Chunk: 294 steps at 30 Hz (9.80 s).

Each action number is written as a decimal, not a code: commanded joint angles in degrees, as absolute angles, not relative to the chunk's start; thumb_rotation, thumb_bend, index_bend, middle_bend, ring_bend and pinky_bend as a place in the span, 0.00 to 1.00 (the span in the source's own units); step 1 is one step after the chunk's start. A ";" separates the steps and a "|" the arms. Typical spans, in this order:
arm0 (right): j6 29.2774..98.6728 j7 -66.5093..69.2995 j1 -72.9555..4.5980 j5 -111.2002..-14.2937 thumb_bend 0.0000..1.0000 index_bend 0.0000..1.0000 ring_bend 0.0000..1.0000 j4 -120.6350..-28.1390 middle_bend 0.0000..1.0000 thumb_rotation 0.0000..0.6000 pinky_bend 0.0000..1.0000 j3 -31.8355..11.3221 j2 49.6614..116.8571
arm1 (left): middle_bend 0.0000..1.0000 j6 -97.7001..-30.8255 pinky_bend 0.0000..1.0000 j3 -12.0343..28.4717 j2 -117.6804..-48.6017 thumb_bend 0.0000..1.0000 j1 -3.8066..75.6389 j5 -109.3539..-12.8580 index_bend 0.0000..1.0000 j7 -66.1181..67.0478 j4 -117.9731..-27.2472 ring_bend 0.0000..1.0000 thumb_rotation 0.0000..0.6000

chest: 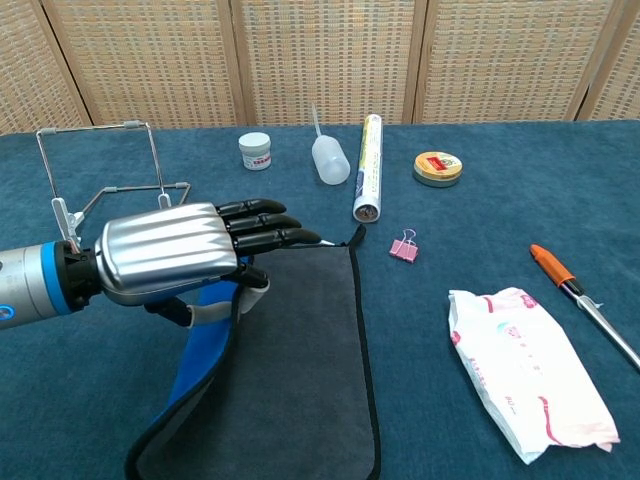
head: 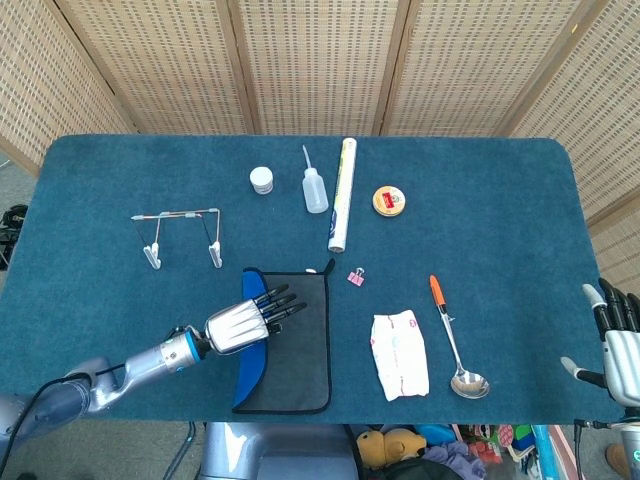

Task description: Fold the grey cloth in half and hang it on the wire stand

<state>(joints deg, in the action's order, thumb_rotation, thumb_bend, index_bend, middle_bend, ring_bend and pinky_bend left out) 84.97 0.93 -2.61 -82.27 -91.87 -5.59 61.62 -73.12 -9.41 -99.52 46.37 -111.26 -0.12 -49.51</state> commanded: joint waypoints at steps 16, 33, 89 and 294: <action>83.26 0.39 -3.33 -80.33 0.00 0.00 0.00 -91.34 0.00 1.00 0.00 -6.11 61.97 | 0.00 -66.62 0.00 -6.99 -111.07 0.46 51.84 -109.07 0.67 -4.32 -39.14 0.00 1.00; 83.34 0.57 -3.27 -79.89 0.00 0.00 0.00 -91.38 0.00 1.00 0.00 -6.25 61.86 | 0.00 -63.06 0.00 -6.10 -118.16 0.46 55.16 -106.33 0.65 -4.53 -31.78 0.00 1.00; 82.81 -0.63 -3.57 -80.18 0.00 0.00 0.00 -92.05 0.00 1.00 0.00 -5.76 61.99 | 0.00 -43.90 0.00 12.07 -93.30 0.33 56.61 -60.38 0.03 34.44 -71.79 0.00 1.00; 83.82 3.71 -3.48 -84.70 0.00 0.00 0.00 -93.55 0.00 1.00 0.00 -3.81 60.02 | 0.00 -49.04 0.00 18.15 -52.98 0.79 46.57 -36.60 0.83 12.70 -94.72 0.00 1.00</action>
